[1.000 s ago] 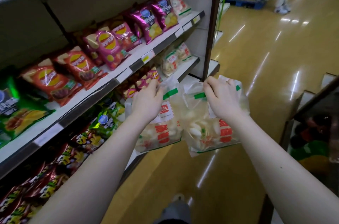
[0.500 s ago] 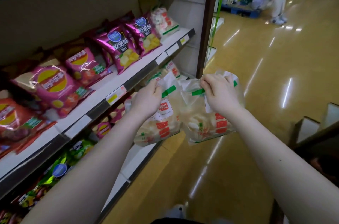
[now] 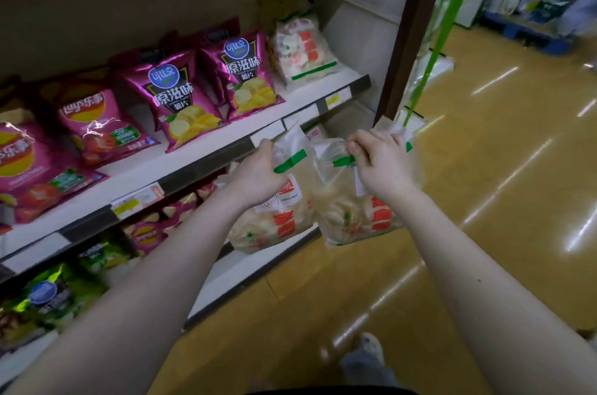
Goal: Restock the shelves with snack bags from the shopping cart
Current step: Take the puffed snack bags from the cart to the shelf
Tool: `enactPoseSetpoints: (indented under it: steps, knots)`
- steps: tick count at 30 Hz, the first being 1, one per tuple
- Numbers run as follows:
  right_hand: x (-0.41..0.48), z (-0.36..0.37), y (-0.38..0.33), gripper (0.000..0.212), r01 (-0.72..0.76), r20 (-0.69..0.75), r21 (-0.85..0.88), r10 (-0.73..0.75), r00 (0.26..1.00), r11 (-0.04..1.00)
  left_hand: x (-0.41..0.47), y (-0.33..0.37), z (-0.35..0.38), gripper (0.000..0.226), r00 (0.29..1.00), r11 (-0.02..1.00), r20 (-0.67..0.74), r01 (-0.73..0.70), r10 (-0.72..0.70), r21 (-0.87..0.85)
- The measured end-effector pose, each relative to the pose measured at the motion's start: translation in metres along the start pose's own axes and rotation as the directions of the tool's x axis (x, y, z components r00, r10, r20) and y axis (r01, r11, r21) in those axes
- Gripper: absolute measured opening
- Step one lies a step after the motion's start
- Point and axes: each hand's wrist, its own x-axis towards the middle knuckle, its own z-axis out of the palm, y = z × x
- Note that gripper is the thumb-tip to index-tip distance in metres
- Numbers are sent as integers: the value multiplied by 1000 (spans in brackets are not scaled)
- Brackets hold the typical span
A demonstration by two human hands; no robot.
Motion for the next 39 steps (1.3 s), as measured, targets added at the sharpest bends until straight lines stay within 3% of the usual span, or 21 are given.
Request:
enactPoseSetpoints:
  steps: [5,10,14,21,25,28,34,39]
  knots:
    - [44,6,58,31,108,45,77,-112,993,991,41,30,23,31,992,992,14,122,-122,-5]
    - [78,45,98,37,155,105,25,-157,982,988,82,33,49,35,975,974,77,213,-207,-72]
    - [99,93,124,23,151,138,-41,-144,980,988,123,19,73,38,967,962,63,254,-248,-105]
    - [130,225,174,22,62,224,-62,-47,973,996,223,-52,155,38,960,962,80,271,-267,-31]
    - [147,303,204,24,-31,254,-57,45,966,998,281,-109,202,60,972,961,42,237,-233,-140]
    - [158,350,224,28,-65,245,-33,71,967,997,312,-143,222,57,972,954,8,232,-235,-189]
    - [165,415,244,24,-18,138,27,14,990,999,342,-185,259,67,971,980,-138,191,-196,-50]
    - [156,439,257,34,5,58,75,-9,998,997,343,-205,296,73,940,957,-331,171,-87,235]
